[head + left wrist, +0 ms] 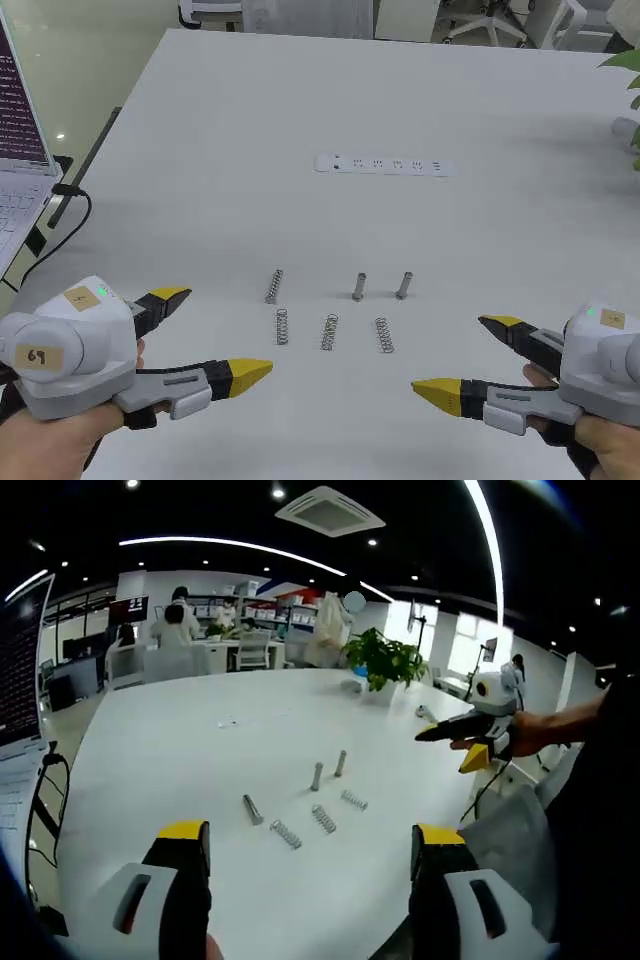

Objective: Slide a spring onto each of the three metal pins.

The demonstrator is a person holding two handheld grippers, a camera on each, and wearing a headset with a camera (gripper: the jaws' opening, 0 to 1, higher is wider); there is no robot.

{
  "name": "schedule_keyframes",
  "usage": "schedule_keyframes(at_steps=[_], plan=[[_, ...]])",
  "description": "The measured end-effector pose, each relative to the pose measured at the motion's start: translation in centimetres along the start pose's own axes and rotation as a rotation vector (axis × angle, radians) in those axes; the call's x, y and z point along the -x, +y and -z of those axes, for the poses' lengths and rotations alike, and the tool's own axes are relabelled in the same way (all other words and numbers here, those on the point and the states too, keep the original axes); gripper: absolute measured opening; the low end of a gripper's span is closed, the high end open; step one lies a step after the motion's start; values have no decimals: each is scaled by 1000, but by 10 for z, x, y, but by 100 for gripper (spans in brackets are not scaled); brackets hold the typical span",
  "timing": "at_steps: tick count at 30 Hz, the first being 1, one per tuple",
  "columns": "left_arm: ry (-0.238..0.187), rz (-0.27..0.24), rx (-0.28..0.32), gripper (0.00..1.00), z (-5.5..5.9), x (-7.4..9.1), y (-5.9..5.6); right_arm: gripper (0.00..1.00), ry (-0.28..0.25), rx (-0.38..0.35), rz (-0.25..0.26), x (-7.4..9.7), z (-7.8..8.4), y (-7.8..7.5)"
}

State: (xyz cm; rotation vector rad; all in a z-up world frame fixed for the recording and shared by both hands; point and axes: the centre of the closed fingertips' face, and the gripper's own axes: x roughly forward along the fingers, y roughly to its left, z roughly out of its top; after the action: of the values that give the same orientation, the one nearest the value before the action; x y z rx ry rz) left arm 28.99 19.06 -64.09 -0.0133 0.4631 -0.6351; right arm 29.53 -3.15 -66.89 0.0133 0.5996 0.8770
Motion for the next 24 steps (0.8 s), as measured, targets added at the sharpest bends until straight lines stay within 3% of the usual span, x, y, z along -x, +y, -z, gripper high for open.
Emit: schedule_keyframes(at_steps=[11,24], plan=[[-5,4,0,79,-2,0,-3,90,-4,9,4,0,0,2],[-5,-6,4,78,-2,3,3,90,5,4,9,2,3,0]])
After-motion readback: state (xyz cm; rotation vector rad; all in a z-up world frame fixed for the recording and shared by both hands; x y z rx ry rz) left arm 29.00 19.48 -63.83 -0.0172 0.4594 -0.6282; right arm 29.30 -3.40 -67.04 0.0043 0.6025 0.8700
